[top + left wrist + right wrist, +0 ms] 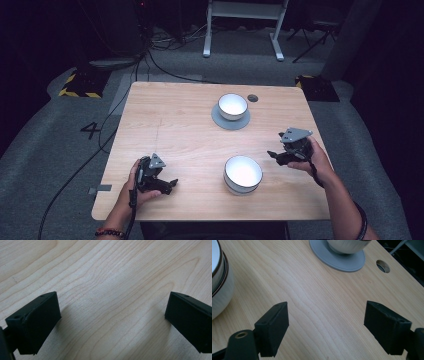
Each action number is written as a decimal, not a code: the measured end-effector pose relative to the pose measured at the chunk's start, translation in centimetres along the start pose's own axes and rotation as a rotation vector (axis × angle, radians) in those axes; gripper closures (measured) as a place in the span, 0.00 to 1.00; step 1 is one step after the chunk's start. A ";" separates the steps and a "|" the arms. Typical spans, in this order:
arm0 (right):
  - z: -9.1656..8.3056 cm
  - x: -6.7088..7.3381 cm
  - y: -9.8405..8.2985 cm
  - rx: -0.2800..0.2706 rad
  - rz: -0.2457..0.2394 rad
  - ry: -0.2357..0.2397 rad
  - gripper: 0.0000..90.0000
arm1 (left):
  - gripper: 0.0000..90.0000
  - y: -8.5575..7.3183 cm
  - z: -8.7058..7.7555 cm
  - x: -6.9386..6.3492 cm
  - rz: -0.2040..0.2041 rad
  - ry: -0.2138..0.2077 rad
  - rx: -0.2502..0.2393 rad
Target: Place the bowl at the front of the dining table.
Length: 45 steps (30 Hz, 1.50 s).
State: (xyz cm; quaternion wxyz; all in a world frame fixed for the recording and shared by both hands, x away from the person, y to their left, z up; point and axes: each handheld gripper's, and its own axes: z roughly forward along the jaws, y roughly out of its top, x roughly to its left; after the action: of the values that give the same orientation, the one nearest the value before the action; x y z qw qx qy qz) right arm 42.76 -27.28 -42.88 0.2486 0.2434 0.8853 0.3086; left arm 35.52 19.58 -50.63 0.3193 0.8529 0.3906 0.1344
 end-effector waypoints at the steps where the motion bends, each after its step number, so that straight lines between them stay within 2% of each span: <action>1: 0.0 0.1 -0.1 0.002 0.012 -0.002 0.22 | 0.00 0.0 0.0 0.0 0.000 0.000 0.000; 3: -0.1 0.1 -0.2 0.005 0.016 -0.003 0.22 | 0.00 0.0 0.0 0.0 0.000 0.000 0.000; 5: -0.2 0.0 -0.5 0.002 -0.010 -0.005 0.22 | 0.00 0.0 0.0 0.0 0.000 0.000 0.000; 6: -0.2 0.2 -0.6 0.006 0.018 -0.004 0.22 | 0.00 0.0 0.0 0.0 0.000 0.000 0.000; 7: -0.2 0.1 -0.7 0.009 0.005 -0.001 0.22 | 0.00 0.0 0.0 0.0 -0.001 0.000 -0.001; 8: -0.2 0.3 -0.8 0.007 0.031 -0.002 0.22 | 0.00 0.0 0.0 0.0 -0.001 0.000 -0.001; 12: -0.2 0.4 -1.3 0.030 0.006 -0.008 0.22 | 0.00 0.0 0.0 0.0 0.000 0.000 0.000; 13: -0.2 0.5 -1.4 0.022 0.003 -0.007 0.22 | 0.00 0.0 0.0 0.0 0.000 0.000 0.000; 17: -0.4 0.8 -2.0 0.020 0.038 -0.001 0.22 | 0.00 0.0 0.0 0.0 0.000 0.000 0.000; 19: -0.5 0.8 -2.4 0.015 0.043 0.020 0.22 | 0.00 0.0 0.0 0.0 0.000 0.000 0.000; 20: -0.5 0.9 -2.5 0.022 0.048 0.009 0.22 | 0.00 0.0 0.0 0.0 -0.001 0.000 0.000; 22: -0.6 1.0 -2.9 0.023 0.058 0.016 0.22 | 0.00 0.0 0.0 0.0 0.000 0.000 0.000; 39: -0.8 2.1 -5.0 0.048 0.056 0.028 0.22 | 0.00 0.0 0.0 0.0 0.000 0.000 0.000; 45: -1.0 2.4 -5.8 0.063 0.073 0.020 0.22 | 0.00 0.0 0.0 0.0 0.001 -0.001 0.001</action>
State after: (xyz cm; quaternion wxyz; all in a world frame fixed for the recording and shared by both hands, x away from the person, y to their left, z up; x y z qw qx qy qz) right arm 38.71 -30.33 -46.80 0.2207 0.2803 0.8874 0.2919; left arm 35.52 19.59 -50.62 0.3188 0.8534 0.3900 0.1339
